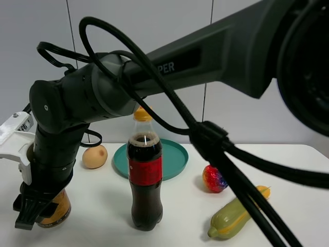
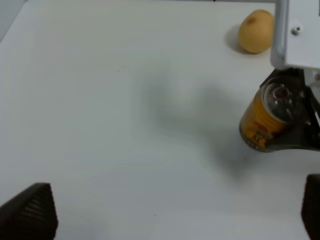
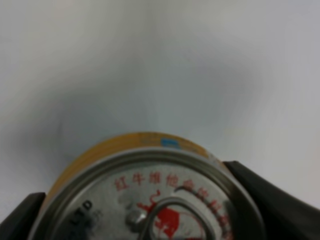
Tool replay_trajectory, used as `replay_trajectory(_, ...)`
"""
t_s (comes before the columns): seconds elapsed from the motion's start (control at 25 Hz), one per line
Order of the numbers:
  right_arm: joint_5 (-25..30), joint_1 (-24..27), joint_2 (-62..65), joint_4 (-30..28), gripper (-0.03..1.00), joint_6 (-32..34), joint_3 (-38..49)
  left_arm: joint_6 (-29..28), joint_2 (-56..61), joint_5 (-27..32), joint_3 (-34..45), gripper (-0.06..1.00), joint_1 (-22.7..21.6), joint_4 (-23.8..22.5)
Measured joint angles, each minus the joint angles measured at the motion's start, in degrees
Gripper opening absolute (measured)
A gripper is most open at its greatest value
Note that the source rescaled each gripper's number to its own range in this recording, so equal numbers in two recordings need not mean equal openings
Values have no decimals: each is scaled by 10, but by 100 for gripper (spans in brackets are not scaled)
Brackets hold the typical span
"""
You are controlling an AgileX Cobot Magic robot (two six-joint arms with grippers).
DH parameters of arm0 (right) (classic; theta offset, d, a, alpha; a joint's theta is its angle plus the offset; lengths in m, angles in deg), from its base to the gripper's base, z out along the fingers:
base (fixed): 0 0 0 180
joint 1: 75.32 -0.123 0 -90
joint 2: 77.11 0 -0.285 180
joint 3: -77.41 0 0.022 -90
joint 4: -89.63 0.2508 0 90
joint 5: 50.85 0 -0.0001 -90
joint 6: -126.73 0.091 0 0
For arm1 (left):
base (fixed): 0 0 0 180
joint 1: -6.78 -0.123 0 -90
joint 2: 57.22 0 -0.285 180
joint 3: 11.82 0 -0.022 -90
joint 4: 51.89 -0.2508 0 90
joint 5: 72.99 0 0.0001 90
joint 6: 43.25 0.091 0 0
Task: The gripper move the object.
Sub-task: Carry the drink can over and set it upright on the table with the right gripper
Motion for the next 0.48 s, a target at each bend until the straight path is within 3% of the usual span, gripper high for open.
replay_trajectory(0.48,-5,13,-16,9,0,0,0,0,0,0,0,100,0,0)
